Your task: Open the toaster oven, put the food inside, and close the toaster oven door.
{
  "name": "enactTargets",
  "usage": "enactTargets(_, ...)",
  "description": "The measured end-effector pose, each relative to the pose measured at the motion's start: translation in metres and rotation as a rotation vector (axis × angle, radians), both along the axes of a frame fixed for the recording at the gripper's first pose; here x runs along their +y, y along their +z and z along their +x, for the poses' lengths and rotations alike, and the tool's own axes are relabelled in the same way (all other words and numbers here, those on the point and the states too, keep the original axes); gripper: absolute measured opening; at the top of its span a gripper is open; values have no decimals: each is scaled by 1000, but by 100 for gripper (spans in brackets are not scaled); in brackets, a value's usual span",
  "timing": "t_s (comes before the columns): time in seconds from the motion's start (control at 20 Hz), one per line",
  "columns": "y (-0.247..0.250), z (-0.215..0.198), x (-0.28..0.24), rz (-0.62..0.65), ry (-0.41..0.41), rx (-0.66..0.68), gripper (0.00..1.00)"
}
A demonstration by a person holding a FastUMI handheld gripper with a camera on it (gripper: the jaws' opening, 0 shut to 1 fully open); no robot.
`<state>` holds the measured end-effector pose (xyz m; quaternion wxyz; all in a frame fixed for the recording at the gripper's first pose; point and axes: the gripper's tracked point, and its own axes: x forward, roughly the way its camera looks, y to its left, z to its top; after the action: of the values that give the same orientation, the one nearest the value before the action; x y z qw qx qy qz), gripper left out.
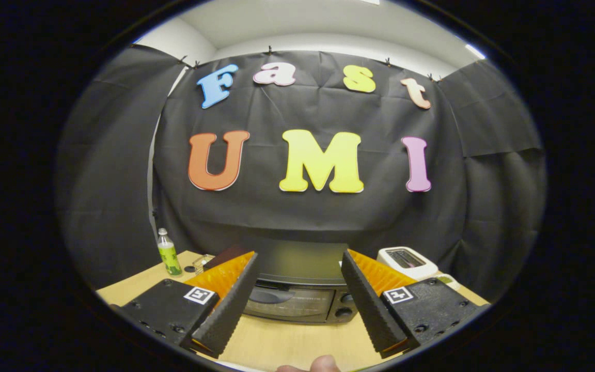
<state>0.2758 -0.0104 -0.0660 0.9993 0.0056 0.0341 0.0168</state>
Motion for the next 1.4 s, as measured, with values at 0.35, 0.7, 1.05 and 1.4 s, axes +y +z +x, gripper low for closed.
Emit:
enactTargets(0.35,-61,63,47,-21,10,71,100)
enactTargets(0.7,-101,84,60,-46,-26,146,100)
enactTargets(1.05,-105,84,59,20,-14,161,100)
enactTargets(1.4,-111,53,62,9,-18,190,100)
